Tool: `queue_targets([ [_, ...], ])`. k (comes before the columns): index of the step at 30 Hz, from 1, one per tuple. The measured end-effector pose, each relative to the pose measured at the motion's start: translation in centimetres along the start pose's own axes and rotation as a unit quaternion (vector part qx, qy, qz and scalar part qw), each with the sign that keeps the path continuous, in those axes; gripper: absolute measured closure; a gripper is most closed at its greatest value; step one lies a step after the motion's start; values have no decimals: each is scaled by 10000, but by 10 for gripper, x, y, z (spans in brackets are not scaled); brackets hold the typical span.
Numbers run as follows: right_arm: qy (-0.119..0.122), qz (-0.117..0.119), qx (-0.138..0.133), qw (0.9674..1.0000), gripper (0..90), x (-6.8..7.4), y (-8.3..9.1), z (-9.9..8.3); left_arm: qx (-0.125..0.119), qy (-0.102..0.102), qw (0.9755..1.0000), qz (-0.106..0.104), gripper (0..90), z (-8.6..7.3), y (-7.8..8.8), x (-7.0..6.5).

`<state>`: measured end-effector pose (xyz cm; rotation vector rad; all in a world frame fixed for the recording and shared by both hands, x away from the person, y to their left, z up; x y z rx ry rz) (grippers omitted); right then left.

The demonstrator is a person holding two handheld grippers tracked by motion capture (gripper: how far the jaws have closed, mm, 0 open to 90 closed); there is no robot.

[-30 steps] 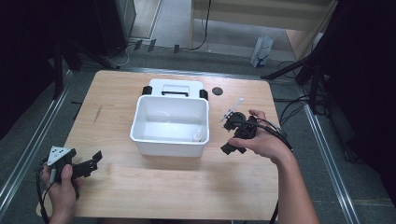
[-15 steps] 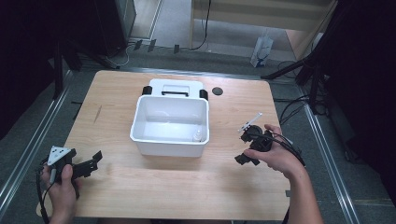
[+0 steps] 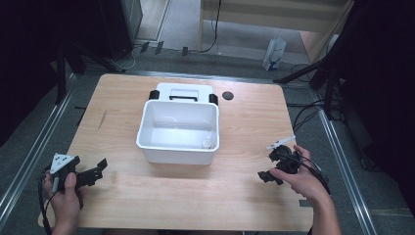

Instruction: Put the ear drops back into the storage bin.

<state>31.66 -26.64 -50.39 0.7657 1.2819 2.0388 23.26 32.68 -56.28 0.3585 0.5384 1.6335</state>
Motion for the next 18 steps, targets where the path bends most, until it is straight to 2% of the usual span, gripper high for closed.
queue_targets([
  [2, -26, -62, -76, 9999, 9, -1, 0, -3, -2, 3, 10000, -3, 6, 0, 0, 0],
  [5, -115, -249, -391, 9989, 8, -3, -1, -15, -3, -4, 10000, -3, 5, 0, 0, 0],
  [10, -257, -441, -908, 9946, 0, -5, -4, -36, 8, -23, 10000, 7, 5, 0, 0, 0],
  [14, -482, -527, -1460, 9867, 0, -5, -8, -53, 9, -37, 10000, 24, 5, 0, 0, -1],
  [16, -649, -527, -1921, 9778, 0, -5, -12, -64, -7, -43, 10000, 40, 5, 0, 0, -1],
  [17, -677, -517, -2022, 9756, 0, -6, -13, -67, -3, -58, 10000, 45, 5, 0, 0, -1],
  [18, -745, -528, -2178, 9717, 0, -7, -15, -71, -6, -70, 10000, 54, 5, 0, 0, -1],
])
Point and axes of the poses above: each handheld gripper's, and its own axes: y roughly backward along the jaws, z roughly out of its top, x roughly to its left, the point moved 2 cm from there along -y, roughly forward along the jaws, and after that the axes turned 13 degrees about z, right-handed, at the moved point
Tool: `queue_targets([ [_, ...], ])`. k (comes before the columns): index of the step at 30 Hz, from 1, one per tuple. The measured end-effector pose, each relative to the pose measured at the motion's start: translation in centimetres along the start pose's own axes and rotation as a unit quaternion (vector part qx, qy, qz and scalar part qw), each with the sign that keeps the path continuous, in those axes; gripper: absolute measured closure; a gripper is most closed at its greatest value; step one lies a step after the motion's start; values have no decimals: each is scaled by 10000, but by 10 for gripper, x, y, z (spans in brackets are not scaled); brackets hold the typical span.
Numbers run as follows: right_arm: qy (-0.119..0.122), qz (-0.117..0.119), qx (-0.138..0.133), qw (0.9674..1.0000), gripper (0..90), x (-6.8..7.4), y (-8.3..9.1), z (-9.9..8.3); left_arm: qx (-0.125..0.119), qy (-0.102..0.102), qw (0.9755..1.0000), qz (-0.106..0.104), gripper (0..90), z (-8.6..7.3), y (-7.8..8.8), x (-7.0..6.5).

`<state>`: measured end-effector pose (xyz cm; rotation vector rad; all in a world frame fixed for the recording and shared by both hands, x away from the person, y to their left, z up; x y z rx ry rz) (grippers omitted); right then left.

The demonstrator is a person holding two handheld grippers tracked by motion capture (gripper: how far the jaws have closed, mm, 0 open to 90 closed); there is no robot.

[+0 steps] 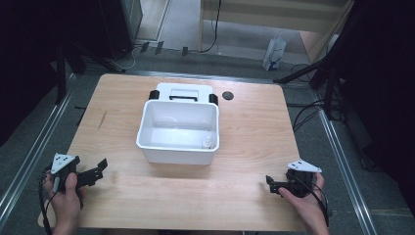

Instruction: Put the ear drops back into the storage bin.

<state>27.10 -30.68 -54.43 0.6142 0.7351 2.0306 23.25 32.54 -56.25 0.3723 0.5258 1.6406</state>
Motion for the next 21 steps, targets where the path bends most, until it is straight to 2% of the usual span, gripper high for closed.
queue_targets([
  [2, -119, -65, -348, 9993, 0, -3, 2, -9, -7, -2, 10000, 8, 5, 0, 0, 0],
  [5, -302, -12, -868, 9958, 0, -10, 11, -19, -15, -10, 10000, 18, 5, 0, 0, 0],
  [8, -408, 31, -1099, 9931, 0, -16, 19, -25, -5, -6, 10000, 40, 5, 0, 0, 0],
  [11, -520, 55, -1224, 9911, 0, -19, 18, -30, -16, -24, 10000, 85, 5, 0, 0, -1],
  [13, -595, 80, -1124, 9918, 0, -21, 15, -31, -11, -50, 9999, 107, 5, 0, 0, -2],
  [14, -613, -36, -1146, 9915, 0, -21, 14, -30, -6, -62, 9999, 114, 6, 0, 0, -2],
  [17, -607, 39, -1288, 9898, 0, -24, 14, -28, 6, -69, 9999, 131, 6, 0, 0, -2],
  [19, -741, 46, -1231, 9896, 0, -26, 13, -28, 15, -77, 9999, 143, 6, 0, 0, -2],
  [21, -774, 77, -1192, 9898, 0, -27, 12, -27, 24, -95, 9998, 160, 5, 0, 0, -3],
])
Point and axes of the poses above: each handheld gripper's, and its own axes: y roughly backward along the jaws, z roughly out of its top, x roughly to its left, the point moved 2 cm from there along -y, roughly forward along the jaws, and after that the axes turned 13 degrees about z, right-handed, at the moved point
